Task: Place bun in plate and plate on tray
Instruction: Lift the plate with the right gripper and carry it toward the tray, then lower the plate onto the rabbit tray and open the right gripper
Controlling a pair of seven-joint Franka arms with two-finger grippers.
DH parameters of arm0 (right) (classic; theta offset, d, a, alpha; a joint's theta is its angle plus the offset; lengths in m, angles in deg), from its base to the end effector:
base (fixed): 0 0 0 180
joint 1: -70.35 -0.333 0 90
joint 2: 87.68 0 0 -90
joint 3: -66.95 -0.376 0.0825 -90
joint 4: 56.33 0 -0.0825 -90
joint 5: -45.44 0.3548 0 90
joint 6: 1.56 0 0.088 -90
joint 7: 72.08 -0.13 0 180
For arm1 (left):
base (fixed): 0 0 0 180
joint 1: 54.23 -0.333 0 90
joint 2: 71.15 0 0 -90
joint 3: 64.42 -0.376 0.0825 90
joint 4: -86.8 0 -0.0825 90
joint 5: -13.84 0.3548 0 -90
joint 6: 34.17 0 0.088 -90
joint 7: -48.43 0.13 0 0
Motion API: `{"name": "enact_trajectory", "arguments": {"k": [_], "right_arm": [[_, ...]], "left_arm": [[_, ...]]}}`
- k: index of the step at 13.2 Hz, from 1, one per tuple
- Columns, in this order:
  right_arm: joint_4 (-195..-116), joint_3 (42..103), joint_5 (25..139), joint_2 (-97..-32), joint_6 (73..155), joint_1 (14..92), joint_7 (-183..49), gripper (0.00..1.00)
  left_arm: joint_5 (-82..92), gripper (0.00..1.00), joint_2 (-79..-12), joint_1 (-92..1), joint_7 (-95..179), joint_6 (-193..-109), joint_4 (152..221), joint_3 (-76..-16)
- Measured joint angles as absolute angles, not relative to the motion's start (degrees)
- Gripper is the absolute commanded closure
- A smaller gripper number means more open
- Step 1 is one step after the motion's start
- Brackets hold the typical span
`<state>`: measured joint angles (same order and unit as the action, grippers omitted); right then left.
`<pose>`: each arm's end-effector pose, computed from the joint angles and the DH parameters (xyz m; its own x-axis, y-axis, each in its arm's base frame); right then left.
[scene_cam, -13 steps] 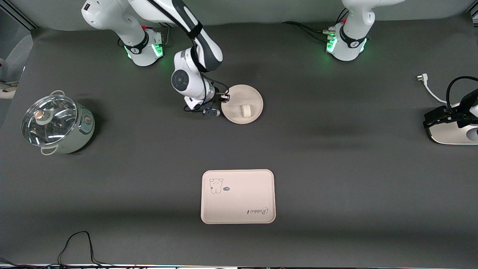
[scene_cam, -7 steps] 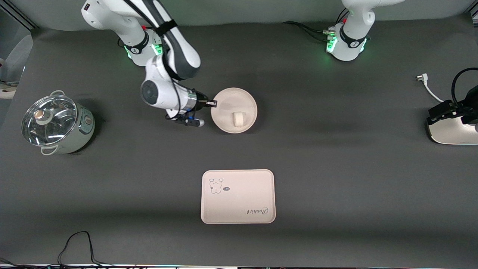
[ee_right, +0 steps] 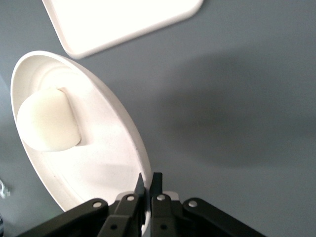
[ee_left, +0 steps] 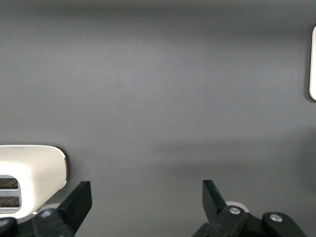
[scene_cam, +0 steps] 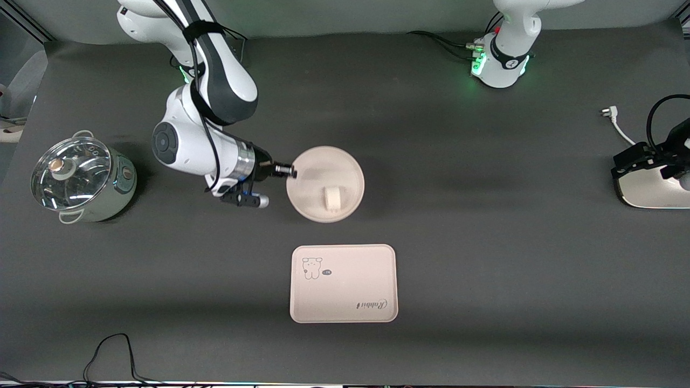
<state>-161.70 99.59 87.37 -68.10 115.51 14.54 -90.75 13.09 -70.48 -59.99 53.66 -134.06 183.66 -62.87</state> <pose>0.5334 0.3195 0.4197 0.9444 -0.2064 -0.2560 -0.2912 -0.8865 -0.3596 0.5414 0.0385 0.6170 0.9990 -0.0156 0.0422 -0.0160 -0.9998 0.0095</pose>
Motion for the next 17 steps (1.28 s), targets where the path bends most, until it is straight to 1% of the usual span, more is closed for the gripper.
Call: {"name": "enact_trajectory", "arguments": {"k": [2,4,6,8,11,17], "right_arm": [[-152.3,99.5,88.3,-59.8,115.6,16.8,-94.1,1.00],[-143.8,99.4,91.9,-51.2,115.6,19.4,-95.6,1.00],[-138.4,99.3,96.3,-44.4,115.5,21.8,-95.7,1.00],[-134.4,99.3,98.8,-39.6,115.5,23.6,-95.7,1.00],[-130.9,98.6,99.6,-35.3,117.3,24.1,-96.4,1.00],[-130.1,96.4,100.5,-31.2,123.6,24.2,-96.8,1.00]], "left_arm": [[13.0,0.00,-70.4,-60.1,53.7,-134.0,183.7,-62.9],[12.9,0.00,-70.4,-60.1,53.7,-134.0,183.6,-63.0],[12.9,0.00,-70.4,-60.1,53.7,-133.9,183.0,-62.9],[12.8,0.00,-70.4,-60.0,53.7,-133.8,182.3,-62.8],[12.6,0.00,-70.4,-59.4,53.7,-133.7,181.4,-62.5],[12.2,0.00,-70.4,-58.3,53.7,-132.6,180.1,-62.4]]}}
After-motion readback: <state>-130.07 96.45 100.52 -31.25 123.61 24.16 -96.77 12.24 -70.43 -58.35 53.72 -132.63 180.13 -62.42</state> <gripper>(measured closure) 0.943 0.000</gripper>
